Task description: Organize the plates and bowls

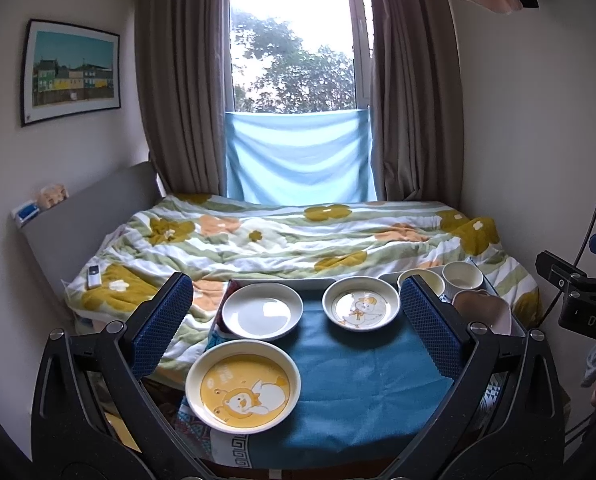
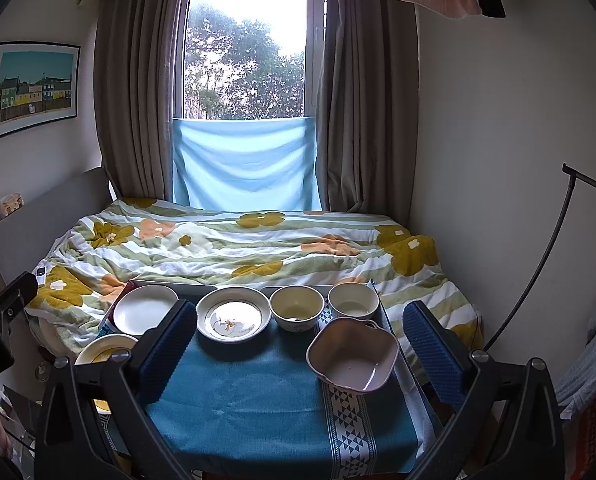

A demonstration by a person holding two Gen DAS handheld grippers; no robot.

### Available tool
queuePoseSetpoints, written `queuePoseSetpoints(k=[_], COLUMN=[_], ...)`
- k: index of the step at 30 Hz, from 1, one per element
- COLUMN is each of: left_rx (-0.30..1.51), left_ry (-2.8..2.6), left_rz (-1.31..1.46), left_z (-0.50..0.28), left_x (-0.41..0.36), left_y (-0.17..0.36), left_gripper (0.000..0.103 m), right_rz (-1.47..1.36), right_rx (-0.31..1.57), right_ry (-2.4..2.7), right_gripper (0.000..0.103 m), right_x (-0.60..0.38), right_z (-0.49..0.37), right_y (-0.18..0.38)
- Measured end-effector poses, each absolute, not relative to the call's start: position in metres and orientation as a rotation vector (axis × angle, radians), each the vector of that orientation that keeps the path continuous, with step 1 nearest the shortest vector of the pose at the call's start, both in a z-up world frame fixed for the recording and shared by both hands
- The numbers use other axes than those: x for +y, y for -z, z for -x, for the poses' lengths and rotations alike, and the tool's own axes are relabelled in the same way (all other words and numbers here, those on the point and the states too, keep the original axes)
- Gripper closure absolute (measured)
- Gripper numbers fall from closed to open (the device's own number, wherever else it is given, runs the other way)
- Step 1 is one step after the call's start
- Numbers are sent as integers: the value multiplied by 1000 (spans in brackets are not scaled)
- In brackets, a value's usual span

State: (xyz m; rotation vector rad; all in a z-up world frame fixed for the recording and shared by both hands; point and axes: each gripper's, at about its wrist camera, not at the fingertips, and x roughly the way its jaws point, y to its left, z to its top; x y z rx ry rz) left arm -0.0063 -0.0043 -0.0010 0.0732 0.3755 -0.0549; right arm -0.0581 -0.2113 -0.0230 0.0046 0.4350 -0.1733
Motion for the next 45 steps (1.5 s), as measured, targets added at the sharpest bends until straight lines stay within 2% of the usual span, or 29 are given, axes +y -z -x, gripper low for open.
queuePoseSetpoints(k=[8, 15, 25, 33, 38, 41, 43, 45], left_rx=[374, 472, 684, 861, 992, 1057, 1099, 1121], left_ry=[49, -17, -215, -210, -161, -127, -105, -81], left_rz=[-67, 22, 202, 397, 498, 527, 531, 525], left_z=[8, -3, -2, -39, -78, -96, -108, -120], left_x=[-8, 9, 86, 163, 195, 206, 210, 212], left_y=[2, 12, 87, 176, 241, 268, 282, 292], left_gripper=[0, 0, 0, 3, 16, 23, 31, 34], right_rz=[8, 52, 76, 36, 53, 62, 61, 55], right_rx=[435, 503, 640, 826, 973, 1065, 1123, 1165], right_ry=[165, 32, -322, -510, -567, -584, -596, -611], right_gripper=[0, 0, 0, 1, 12, 26, 38, 42], right_x=[-216, -219, -179, -109, -66, -45, -35, -28], right_z=[55, 31, -43, -114, -156, -177, -188, -195], right_y=[20, 17, 75, 147, 205, 239, 257, 271])
